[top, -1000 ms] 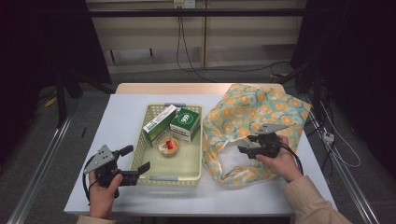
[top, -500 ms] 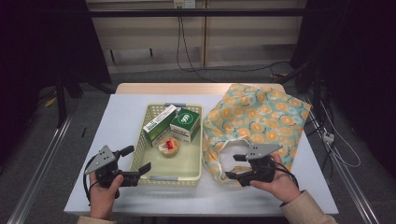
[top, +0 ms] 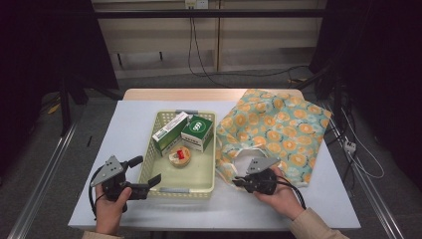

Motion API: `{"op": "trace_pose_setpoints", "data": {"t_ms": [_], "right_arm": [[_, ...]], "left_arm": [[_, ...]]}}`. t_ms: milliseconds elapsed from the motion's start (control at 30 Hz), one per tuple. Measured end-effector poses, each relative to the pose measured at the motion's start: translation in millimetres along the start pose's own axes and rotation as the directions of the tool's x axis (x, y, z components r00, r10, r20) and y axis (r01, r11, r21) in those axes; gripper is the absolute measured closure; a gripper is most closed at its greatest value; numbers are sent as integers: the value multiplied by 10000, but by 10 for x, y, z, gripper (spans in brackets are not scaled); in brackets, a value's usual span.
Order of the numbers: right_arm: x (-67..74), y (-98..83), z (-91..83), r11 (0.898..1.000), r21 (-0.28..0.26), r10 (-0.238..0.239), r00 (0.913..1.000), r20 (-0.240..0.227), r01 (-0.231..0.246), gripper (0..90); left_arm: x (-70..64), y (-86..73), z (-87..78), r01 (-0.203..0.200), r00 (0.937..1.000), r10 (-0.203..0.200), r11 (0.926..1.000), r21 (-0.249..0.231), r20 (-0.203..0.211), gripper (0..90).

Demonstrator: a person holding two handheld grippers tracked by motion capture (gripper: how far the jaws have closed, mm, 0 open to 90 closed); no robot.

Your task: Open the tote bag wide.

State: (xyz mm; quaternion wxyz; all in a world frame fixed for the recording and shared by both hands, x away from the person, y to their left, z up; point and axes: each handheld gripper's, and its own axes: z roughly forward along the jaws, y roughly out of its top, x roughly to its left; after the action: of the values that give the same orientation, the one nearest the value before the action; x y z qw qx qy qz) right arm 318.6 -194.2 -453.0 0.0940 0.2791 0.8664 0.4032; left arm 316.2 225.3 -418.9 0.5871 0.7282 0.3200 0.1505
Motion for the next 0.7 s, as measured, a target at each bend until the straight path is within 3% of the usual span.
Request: {"op": "trace_pose_setpoints", "data": {"t_ms": [233,300,567,700], "right_arm": [[-206,133,213,9967,-282,775,9959,475,-762,900],[-238,156,271,9939,-337,1059,9937,357,-1047,900],[-177,141,210,9947,-288,991,9951,52,-989,900],[-113,91,102,9965,-105,820,9948,-599,-828,871]], "left_arm": [[1,-10,-46,-7,9999,7,10000,10,-126,49],[-1,-7,-48,10,9999,-11,10000,-23,-135,49],[1,2,-37,76,9998,-77,10000,-50,-162,49],[4,2,-32,6,9999,-7,10000,-19,-134,49]]}}
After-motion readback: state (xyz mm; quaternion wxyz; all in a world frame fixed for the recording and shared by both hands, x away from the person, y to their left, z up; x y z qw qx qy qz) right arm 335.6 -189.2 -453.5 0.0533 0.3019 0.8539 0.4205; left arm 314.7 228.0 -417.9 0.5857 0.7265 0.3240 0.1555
